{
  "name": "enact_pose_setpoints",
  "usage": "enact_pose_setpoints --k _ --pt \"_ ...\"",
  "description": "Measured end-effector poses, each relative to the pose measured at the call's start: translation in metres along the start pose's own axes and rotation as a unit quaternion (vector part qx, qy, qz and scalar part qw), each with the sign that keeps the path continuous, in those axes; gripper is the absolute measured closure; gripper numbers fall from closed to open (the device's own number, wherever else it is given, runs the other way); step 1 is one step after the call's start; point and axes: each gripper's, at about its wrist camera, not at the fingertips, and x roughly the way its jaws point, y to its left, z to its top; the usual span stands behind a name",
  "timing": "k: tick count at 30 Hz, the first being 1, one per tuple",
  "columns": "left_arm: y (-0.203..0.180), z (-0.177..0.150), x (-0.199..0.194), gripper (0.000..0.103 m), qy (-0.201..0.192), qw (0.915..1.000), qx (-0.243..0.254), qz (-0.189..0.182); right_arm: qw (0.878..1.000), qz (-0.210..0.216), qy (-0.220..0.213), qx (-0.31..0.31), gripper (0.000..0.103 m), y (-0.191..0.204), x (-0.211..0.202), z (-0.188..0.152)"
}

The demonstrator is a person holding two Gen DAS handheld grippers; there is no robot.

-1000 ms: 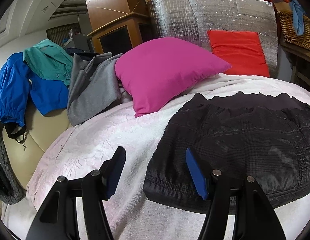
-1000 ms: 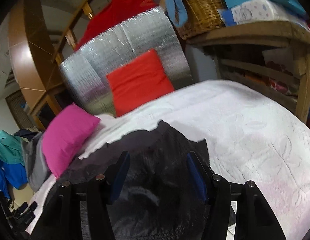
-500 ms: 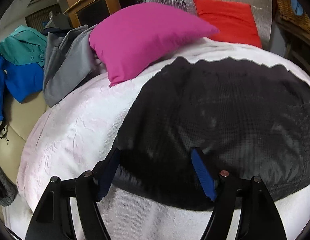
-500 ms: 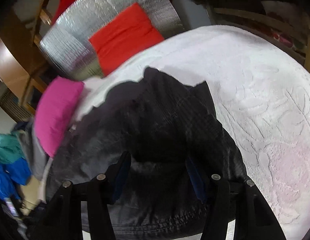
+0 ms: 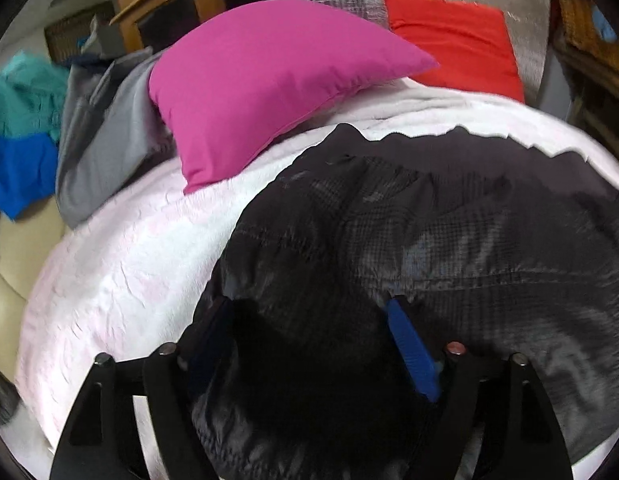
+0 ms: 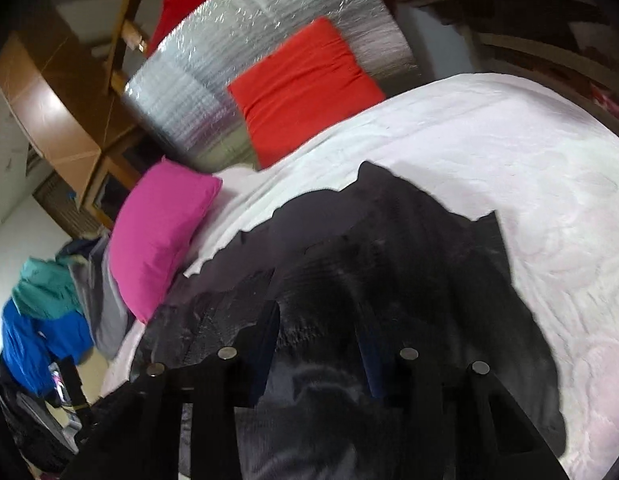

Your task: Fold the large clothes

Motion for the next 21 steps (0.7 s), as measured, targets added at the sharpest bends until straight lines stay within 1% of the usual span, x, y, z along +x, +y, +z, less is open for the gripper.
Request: enact_pose_setpoints --k 2,3,5,6,8,12,14,16,18,21 --pt "-0.005 -0.001 0.004 0.019 -0.001 0.9998 0.017 0.007 0.999 -0.019 0.035 0.021 0.061 -0.010 0.024 -0.002" --pt "-0.005 -0.001 0.006 0.019 0.000 0.9998 0.020 0.007 0.999 -0.014 0.039 0.028 0.061 -0.015 0.029 -0.003" --pt "-0.002 0.001 0.005 0.019 0.005 0.9999 0.012 -0.001 0.999 -0.013 0.036 0.026 0.061 -0.012 0.025 0.000" --pt "0.001 0.001 0.004 0.019 0.007 0.9999 0.006 -0.007 0.999 -0.009 0.037 0.031 0.059 -0.012 0.020 0.001" --pt "0.008 0.002 -0.003 0.019 0.008 0.9998 -0.008 -0.017 0.998 0.017 0.036 0.051 0.041 -0.015 0.012 -0.001" --pt "0.024 -0.001 -0.020 0.019 -0.001 0.9984 -0.039 -0.042 0.995 0.060 0.040 0.073 0.034 -0.015 -0.011 -0.011" --pt "0.035 -0.006 -0.029 0.019 -0.006 0.9965 -0.063 -0.055 0.991 0.089 0.047 0.084 0.025 -0.015 -0.026 -0.024" --pt "0.044 -0.015 -0.039 0.019 -0.005 0.9943 -0.081 -0.069 0.987 0.115 0.055 0.098 0.024 -0.012 -0.036 -0.039" --pt "0.051 -0.027 -0.051 0.019 0.001 0.9909 -0.096 -0.094 0.981 0.139 0.069 0.117 0.024 -0.009 -0.043 -0.054" --pt "0.049 -0.046 -0.062 0.019 0.022 0.9823 -0.106 -0.153 0.971 0.174 0.093 0.135 0.023 -0.002 -0.048 -0.081"
